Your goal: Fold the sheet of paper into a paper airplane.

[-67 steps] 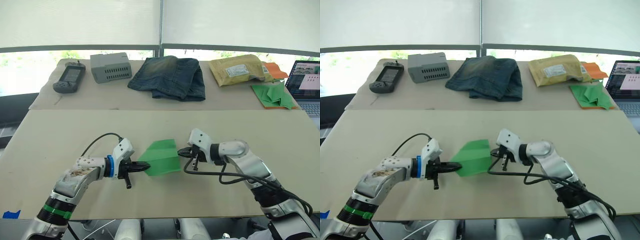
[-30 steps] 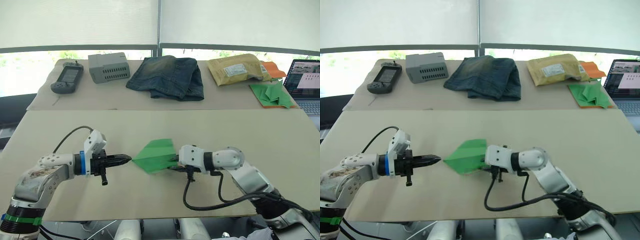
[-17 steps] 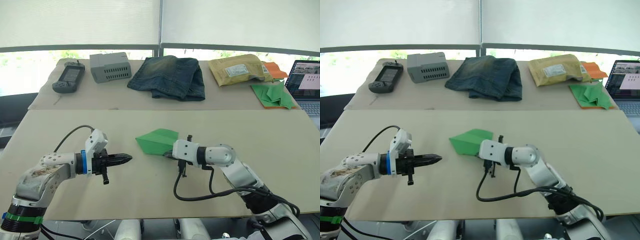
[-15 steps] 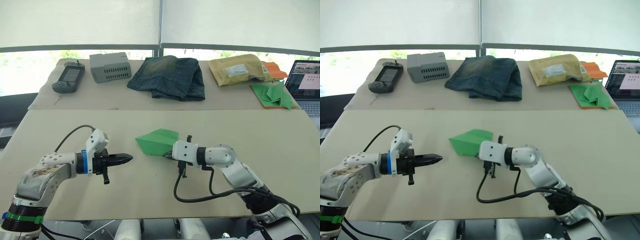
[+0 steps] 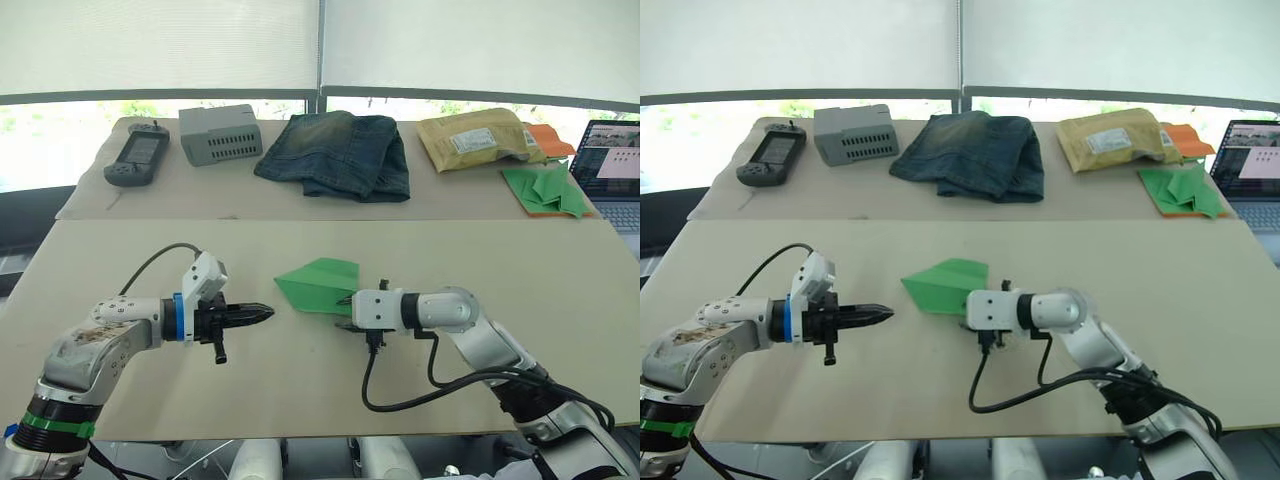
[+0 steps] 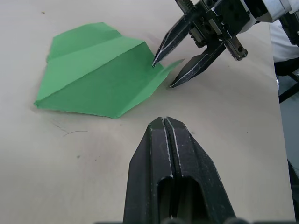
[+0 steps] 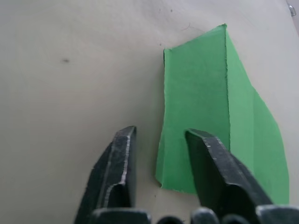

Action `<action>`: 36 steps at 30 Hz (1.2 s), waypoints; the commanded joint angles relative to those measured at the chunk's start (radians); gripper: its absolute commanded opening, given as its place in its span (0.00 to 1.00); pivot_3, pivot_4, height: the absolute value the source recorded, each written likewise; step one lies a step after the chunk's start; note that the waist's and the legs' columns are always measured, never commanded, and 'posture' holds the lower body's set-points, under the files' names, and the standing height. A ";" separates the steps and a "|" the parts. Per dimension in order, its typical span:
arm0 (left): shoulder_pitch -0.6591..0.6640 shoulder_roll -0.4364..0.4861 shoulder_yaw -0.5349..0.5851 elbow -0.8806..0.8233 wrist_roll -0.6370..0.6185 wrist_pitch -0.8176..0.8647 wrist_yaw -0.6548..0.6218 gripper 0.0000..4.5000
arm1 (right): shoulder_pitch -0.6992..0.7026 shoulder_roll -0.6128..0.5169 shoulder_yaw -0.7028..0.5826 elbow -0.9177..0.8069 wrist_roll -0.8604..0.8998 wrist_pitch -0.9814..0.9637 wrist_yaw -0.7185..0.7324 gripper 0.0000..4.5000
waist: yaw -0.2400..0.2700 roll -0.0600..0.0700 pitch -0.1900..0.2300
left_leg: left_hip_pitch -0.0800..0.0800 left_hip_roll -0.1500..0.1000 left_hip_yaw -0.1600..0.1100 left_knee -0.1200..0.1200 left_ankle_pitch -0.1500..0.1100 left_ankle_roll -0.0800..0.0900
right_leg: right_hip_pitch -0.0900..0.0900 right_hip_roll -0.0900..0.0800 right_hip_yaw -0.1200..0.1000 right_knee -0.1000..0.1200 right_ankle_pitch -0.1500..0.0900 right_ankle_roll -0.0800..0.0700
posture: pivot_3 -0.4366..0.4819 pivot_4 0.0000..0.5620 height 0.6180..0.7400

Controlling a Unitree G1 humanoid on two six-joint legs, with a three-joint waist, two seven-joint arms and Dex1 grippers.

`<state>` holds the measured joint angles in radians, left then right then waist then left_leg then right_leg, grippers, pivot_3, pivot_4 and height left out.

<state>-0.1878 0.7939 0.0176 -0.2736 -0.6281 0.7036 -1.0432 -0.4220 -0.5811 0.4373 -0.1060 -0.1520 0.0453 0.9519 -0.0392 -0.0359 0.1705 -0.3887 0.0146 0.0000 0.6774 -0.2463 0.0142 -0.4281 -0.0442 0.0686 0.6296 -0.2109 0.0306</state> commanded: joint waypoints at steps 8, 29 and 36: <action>-0.040 -0.002 0.009 0.018 -0.004 -0.012 -0.021 0.00 | 0.000 -0.037 -0.129 -0.184 0.151 0.108 0.063 0.73 | 0.001 0.000 0.000 | 0.000 0.000 0.000 0.000 0.000 0.000 | 0.000 0.000 0.000 0.000 0.000 0.000 | 0.48 0.27 0.91; -0.152 -0.248 -0.214 0.122 0.202 -0.089 0.122 0.00 | -0.018 -0.078 -0.284 -0.265 0.276 0.325 0.012 0.00 | 0.021 0.000 0.000 | 0.000 -0.001 0.000 0.001 0.000 0.000 | 0.001 0.001 0.000 0.000 0.001 -0.001 | 0.48 0.27 0.91; -0.146 -0.282 -0.288 0.168 0.306 -0.117 0.163 0.00 | -0.030 -0.084 -0.279 -0.249 0.261 0.329 -0.008 0.00 | 0.023 0.000 0.000 | 0.000 -0.002 0.000 0.001 0.000 0.000 | 0.001 0.001 0.000 0.000 0.001 -0.001 | 0.48 0.27 0.91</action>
<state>-0.3322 0.5227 -0.2572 -0.1009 -0.3404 0.5979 -0.8931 -0.4404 -0.6554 0.1804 -0.3350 0.1012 0.3782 0.9543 -0.0159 -0.0359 0.1705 -0.3887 0.0131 0.0001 0.6783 -0.2463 0.0142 -0.4269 -0.0438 0.0688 0.6293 -0.2099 0.0298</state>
